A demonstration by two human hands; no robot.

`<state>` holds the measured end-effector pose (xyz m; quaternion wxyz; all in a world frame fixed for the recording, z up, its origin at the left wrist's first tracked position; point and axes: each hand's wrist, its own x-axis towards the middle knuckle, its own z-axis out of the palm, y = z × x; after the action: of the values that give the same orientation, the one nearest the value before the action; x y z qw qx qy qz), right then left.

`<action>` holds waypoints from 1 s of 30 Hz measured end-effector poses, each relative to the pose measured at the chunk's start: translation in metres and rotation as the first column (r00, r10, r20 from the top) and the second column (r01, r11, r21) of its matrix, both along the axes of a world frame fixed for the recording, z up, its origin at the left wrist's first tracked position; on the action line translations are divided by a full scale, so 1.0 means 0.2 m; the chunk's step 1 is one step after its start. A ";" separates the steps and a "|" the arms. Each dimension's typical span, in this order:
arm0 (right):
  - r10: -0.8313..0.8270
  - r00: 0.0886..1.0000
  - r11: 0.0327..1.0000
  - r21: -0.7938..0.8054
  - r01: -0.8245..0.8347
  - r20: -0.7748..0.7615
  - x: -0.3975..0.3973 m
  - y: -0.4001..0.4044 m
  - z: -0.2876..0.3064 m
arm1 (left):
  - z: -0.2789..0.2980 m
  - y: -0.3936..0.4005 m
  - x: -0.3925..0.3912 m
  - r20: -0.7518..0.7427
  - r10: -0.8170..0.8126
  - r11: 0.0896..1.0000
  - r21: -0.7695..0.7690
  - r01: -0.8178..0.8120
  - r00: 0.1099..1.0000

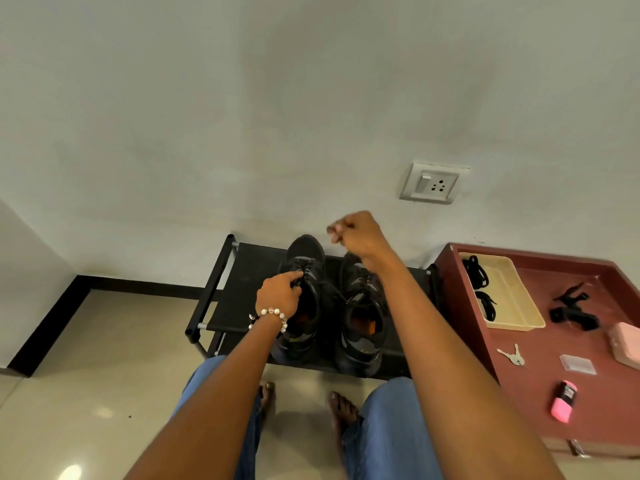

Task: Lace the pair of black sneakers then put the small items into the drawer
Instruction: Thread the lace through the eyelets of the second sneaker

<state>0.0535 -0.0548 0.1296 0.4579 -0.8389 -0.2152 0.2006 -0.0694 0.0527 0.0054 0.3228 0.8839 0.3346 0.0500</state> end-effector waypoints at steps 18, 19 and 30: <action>-0.045 0.971 0.623 0.753 0.212 -0.236 -0.07 0.05 1.21 | 0.06 -0.01 0.06 -0.205 -0.024 0.998 0.048 0.035 0.978; -0.043 0.968 0.587 0.778 0.225 -0.247 -0.07 0.06 1.24 | 0.06 -0.01 0.06 -0.223 -0.028 0.996 0.074 0.046 0.975; -0.005 0.970 0.527 0.824 0.208 -0.242 -0.04 0.02 1.25 | 0.05 -0.08 0.07 -0.227 -0.022 0.987 0.147 0.057 0.974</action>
<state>0.0450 -0.0504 0.3791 0.8370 -0.4988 -0.1836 0.1301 -0.0563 0.0375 0.0148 0.2151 0.9125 0.3466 -0.0313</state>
